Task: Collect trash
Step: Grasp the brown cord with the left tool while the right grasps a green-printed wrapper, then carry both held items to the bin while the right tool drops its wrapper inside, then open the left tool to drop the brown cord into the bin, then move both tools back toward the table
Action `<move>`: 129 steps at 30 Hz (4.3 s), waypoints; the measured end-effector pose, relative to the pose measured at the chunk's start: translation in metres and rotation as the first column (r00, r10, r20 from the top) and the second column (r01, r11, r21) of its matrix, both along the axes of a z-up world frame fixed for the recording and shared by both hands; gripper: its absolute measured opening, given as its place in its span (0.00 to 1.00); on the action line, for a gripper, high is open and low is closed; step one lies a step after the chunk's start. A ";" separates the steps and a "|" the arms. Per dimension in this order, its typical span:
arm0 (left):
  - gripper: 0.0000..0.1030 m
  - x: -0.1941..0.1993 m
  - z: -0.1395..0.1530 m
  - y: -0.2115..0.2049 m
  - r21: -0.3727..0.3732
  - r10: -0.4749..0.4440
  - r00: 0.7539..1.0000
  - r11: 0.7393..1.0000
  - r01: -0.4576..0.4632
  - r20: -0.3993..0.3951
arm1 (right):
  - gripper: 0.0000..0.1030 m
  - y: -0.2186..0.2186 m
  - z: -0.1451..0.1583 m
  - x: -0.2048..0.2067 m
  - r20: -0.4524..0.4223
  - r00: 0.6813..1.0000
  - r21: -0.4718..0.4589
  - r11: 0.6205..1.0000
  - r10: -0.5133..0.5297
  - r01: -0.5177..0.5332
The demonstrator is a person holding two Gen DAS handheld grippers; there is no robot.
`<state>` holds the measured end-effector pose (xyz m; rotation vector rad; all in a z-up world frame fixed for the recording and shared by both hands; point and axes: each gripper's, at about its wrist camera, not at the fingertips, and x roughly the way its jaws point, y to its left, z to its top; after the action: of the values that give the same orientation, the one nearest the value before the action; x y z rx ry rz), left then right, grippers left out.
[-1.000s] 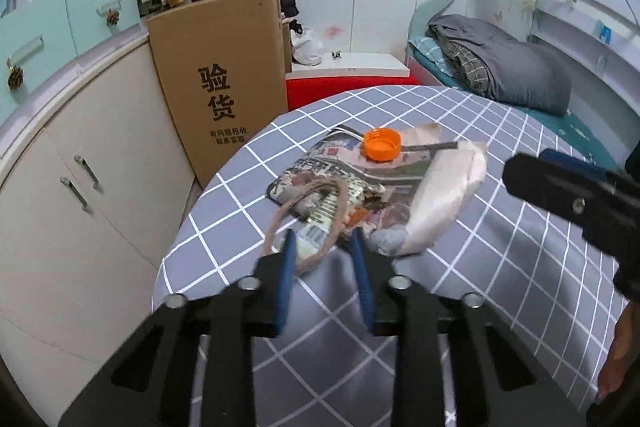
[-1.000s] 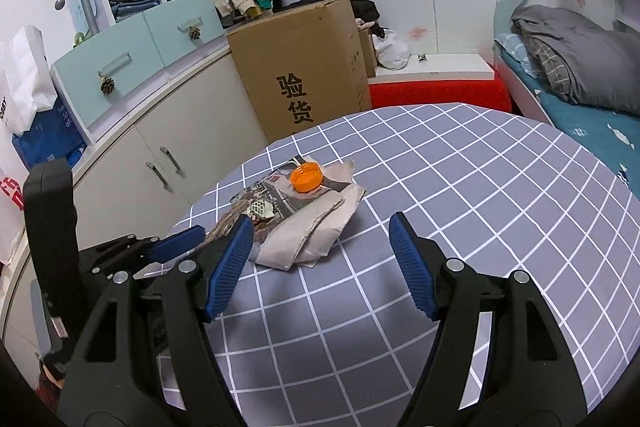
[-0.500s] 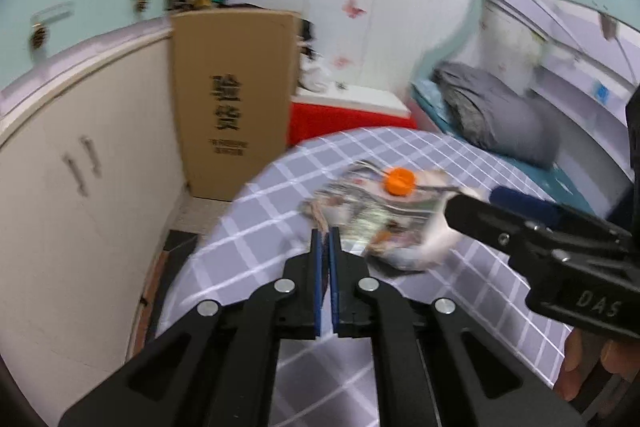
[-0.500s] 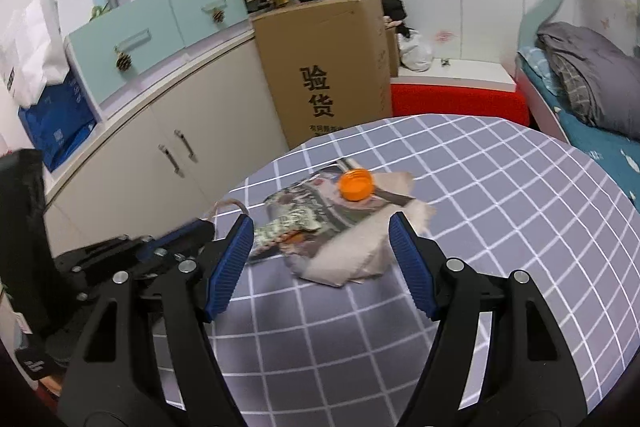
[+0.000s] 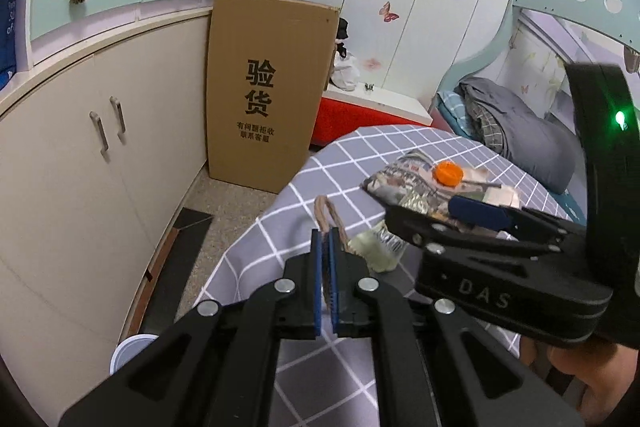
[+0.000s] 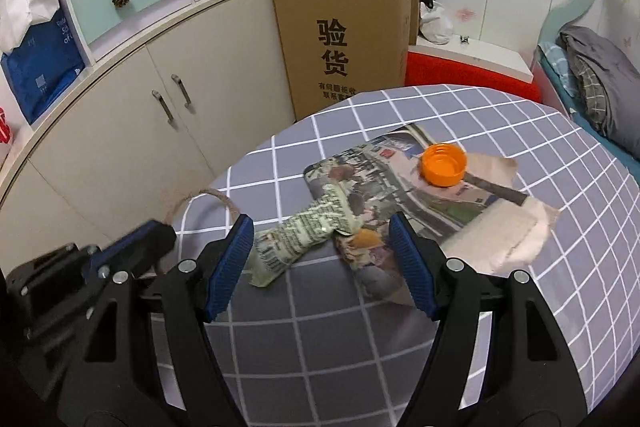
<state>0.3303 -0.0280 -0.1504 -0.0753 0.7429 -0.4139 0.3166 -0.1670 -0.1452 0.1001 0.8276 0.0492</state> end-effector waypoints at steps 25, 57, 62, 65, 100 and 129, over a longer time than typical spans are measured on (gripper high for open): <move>0.03 -0.025 0.003 0.022 -0.093 0.020 1.000 0.995 -0.022 -0.019 | 0.07 0.019 -0.006 -0.015 0.000 0.995 -0.030 0.994 0.104 -0.104; 0.03 -0.078 -0.046 0.277 0.028 0.557 0.809 0.826 -0.563 -0.189 | 0.15 0.287 -0.053 -0.022 -0.104 0.788 0.121 0.794 0.607 -0.596; 0.03 -0.068 -0.058 0.282 0.030 0.548 0.807 0.831 -0.556 -0.219 | 0.48 0.288 -0.061 -0.018 -0.110 0.800 0.108 0.807 0.590 -0.580; 0.03 -0.062 -0.066 0.282 0.037 0.539 0.809 0.837 -0.547 -0.237 | 0.49 0.277 -0.066 -0.014 -0.126 0.816 0.123 0.825 0.564 -0.551; 0.37 -0.025 -0.100 0.274 0.114 0.561 0.760 0.822 -0.558 -0.327 | 0.64 0.262 -0.073 -0.007 -0.162 0.863 0.112 0.878 0.478 -0.466; 0.48 -0.036 0.048 0.109 0.059 0.349 0.936 0.936 -0.347 -0.037 | 0.66 0.069 0.049 -0.046 0.150 0.972 0.216 0.954 0.180 -0.210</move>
<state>0.2942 0.0806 -0.1027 -0.1656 0.7683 -0.0538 0.2708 -0.0976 -0.0964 0.2313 0.6978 0.3362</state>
